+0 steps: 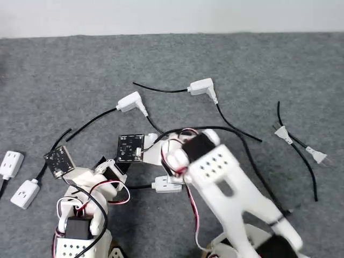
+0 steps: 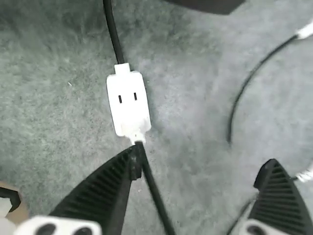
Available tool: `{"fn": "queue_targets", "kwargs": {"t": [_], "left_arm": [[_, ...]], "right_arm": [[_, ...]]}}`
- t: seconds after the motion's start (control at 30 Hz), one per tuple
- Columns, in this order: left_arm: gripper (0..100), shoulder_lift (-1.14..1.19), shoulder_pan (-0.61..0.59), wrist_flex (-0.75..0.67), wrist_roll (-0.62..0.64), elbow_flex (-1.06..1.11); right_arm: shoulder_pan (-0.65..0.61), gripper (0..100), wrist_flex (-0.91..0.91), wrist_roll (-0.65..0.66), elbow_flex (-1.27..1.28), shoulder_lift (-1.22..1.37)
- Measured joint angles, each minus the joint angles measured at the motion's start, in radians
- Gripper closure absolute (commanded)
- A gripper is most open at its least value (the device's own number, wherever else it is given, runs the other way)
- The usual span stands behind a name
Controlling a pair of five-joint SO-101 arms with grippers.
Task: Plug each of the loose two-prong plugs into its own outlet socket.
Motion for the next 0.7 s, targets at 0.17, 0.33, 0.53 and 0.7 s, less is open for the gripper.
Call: {"fn": "queue_targets", "kwargs": {"t": [0.17,0.33,0.53,0.7], "left_arm": [[66,0.0,-0.025,0.0,-0.08,0.0],[66,0.0,-0.114,0.0,-0.25,0.0],[66,0.0,-0.135,0.0,-0.41,0.0],[70,-0.002,-0.135,0.133,-0.603,-0.057]], "right_arm": [[0.031,64.1,0.15,0.0,-0.064,-0.187],[0.233,64.1,0.229,-0.003,-0.086,-0.37],[0.514,64.1,0.14,-0.098,0.166,-0.514],[0.649,64.1,-0.166,-0.365,0.572,-0.563]]}}
